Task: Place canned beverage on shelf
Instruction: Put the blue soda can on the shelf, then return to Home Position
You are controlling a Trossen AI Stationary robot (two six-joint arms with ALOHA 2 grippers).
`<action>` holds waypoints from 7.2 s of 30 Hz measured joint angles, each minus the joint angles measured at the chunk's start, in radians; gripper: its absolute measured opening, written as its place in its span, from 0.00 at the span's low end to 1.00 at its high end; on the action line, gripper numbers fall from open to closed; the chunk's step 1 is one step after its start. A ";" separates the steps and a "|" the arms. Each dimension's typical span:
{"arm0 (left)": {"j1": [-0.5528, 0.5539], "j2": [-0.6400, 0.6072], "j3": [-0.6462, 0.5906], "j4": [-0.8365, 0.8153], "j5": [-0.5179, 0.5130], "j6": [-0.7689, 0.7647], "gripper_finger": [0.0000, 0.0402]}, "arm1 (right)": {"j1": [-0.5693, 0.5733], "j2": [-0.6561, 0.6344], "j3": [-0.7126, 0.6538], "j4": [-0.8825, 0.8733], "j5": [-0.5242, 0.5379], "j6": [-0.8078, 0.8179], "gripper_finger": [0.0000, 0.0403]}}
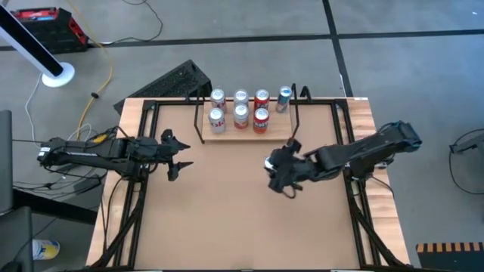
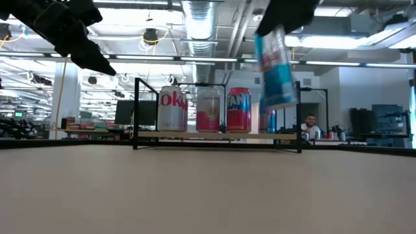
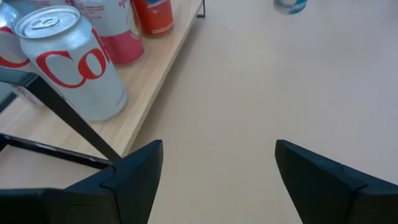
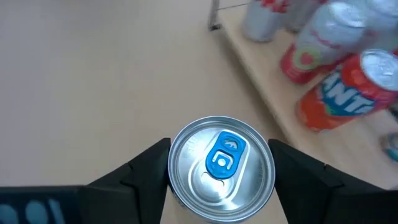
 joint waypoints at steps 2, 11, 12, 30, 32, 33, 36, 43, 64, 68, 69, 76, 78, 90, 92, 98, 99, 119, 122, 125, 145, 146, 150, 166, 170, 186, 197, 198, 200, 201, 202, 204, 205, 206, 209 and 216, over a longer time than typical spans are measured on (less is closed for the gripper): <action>0.000 0.000 0.000 0.000 0.000 -0.007 0.73 | -0.009 -0.045 0.000 -0.023 -0.055 -0.059 0.65; 0.000 0.000 0.000 -0.008 0.000 -0.003 0.73 | -0.156 -0.258 0.000 -0.056 -0.167 -0.328 0.65; 0.000 0.000 0.000 -0.010 0.000 -0.002 0.73 | -0.183 -0.278 0.000 -0.055 -0.197 -0.359 0.65; 0.000 0.000 0.000 -0.070 0.019 -0.030 0.73 | -0.760 -0.293 -0.085 0.174 -0.805 -0.766 0.65; 0.000 0.000 0.000 -0.084 0.020 -0.031 0.73 | -0.831 -0.296 -0.123 0.190 -0.841 -0.768 0.65; 0.000 0.000 0.000 -0.085 0.021 -0.032 0.73 | -0.863 -0.303 -0.144 0.201 -0.851 -0.773 0.65; 0.000 -0.001 0.000 -0.085 0.021 -0.031 0.73 | -0.936 -0.322 -0.205 0.270 -0.897 -0.780 0.65; 0.000 0.000 0.000 -0.085 0.021 -0.030 0.73 | -1.037 -0.320 -0.313 0.389 -1.011 -0.854 0.65; 0.000 -0.001 0.000 -0.083 0.020 -0.034 0.73 | -1.116 -0.158 -0.329 0.402 -1.155 -1.080 0.65; 0.000 -0.001 0.000 -0.082 0.019 -0.035 0.73 | -1.116 -0.158 -0.329 0.396 -1.156 -1.096 0.65; 0.000 0.000 0.000 -0.082 0.019 -0.035 0.73 | -1.116 -0.158 -0.329 0.392 -1.156 -1.100 0.65; 0.000 0.000 0.000 -0.082 0.018 -0.035 0.73 | -1.116 -0.158 -0.329 0.392 -1.155 -1.105 0.65; 0.000 -0.001 0.000 -0.082 0.018 -0.035 0.73 | -1.114 -0.151 -0.329 0.394 -1.155 -1.104 0.65; 0.000 -0.001 0.000 -0.084 0.019 -0.048 0.73 | -1.117 -0.144 -0.328 0.382 -1.149 -1.088 0.65; 0.000 -0.001 0.000 -0.084 0.018 -0.048 0.73 | -1.111 -0.129 -0.328 0.389 -1.147 -1.084 0.65; 0.000 -0.001 0.000 -0.085 0.019 -0.049 0.73 | -1.106 -0.095 -0.325 0.391 -1.111 -1.044 0.79; 0.000 0.000 0.000 -0.085 0.019 -0.049 0.73 | -1.106 -0.094 -0.325 0.393 -1.109 -1.044 0.81; 0.000 0.000 0.000 -0.086 0.029 -0.039 0.73 | -1.098 -0.196 -0.235 0.370 -1.065 -0.988 0.83; 0.000 0.000 0.000 -0.086 0.029 -0.039 0.73 | -1.082 -0.223 -0.200 0.359 -1.065 -0.905 0.83; 0.000 0.000 0.000 -0.086 0.029 -0.039 0.73 | -1.045 -0.255 -0.173 0.331 -1.066 -0.817 0.83; -0.002 -0.005 0.000 0.084 0.187 0.015 0.73 | -0.299 -0.325 -0.219 0.147 -0.606 -0.522 0.57; -0.005 -0.014 0.000 0.108 0.202 0.028 0.73 | -0.276 -0.339 -0.236 0.153 -0.576 -0.512 0.53; -0.028 -0.089 -0.053 0.244 0.209 0.082 0.73 | -0.223 -0.437 -0.388 0.327 -0.494 -0.485 0.35; -0.027 -0.459 -0.315 0.411 -0.026 -0.041 0.73 | -0.433 -0.918 -1.025 0.920 -0.527 -0.344 0.09; -0.027 -0.520 -0.378 0.415 -0.045 -0.069 0.73 | -0.483 -1.017 -1.117 0.934 -0.528 -0.297 0.05; -0.027 -0.509 -0.475 0.464 -0.032 -0.034 0.73 | -0.478 -1.117 -1.262 1.008 -0.548 -0.325 0.13; -0.027 -0.494 -0.476 0.466 -0.026 -0.060 0.73 | -0.487 -1.116 -1.263 0.968 -0.527 -0.328 0.13; -0.027 -0.494 -0.476 0.466 -0.026 -0.060 0.73 | -0.487 -1.116 -1.263 0.959 -0.527 -0.328 0.13; -0.027 -0.494 -0.477 0.466 -0.026 -0.060 0.73 | -0.487 -1.116 -1.263 0.949 -0.527 -0.328 0.13; -0.027 -0.494 -0.477 0.466 -0.026 -0.060 0.73 | -0.487 -1.116 -1.263 0.943 -0.527 -0.328 0.13; -0.027 -0.494 -0.477 0.466 -0.026 -0.060 0.73 | -0.487 -1.116 -1.263 0.935 -0.527 -0.328 0.13; -0.027 -0.494 -0.477 0.466 -0.026 -0.060 0.73 | -0.487 -1.116 -1.263 0.925 -0.527 -0.328 0.13; -0.027 -0.494 -0.477 0.466 -0.026 -0.060 0.73 | -0.487 -1.116 -1.263 0.923 -0.527 -0.328 0.13; -0.027 -0.494 -0.478 0.466 -0.026 -0.060 0.73 | -0.487 -1.117 -1.263 0.918 -0.527 -0.328 0.13; -0.027 -0.494 -0.478 0.466 -0.026 -0.060 0.73 | -0.487 -1.116 -1.263 0.904 -0.527 -0.328 0.13; -0.027 -0.494 -0.478 0.466 -0.026 -0.060 0.73 | -0.487 -1.116 -1.264 0.893 -0.526 -0.328 0.13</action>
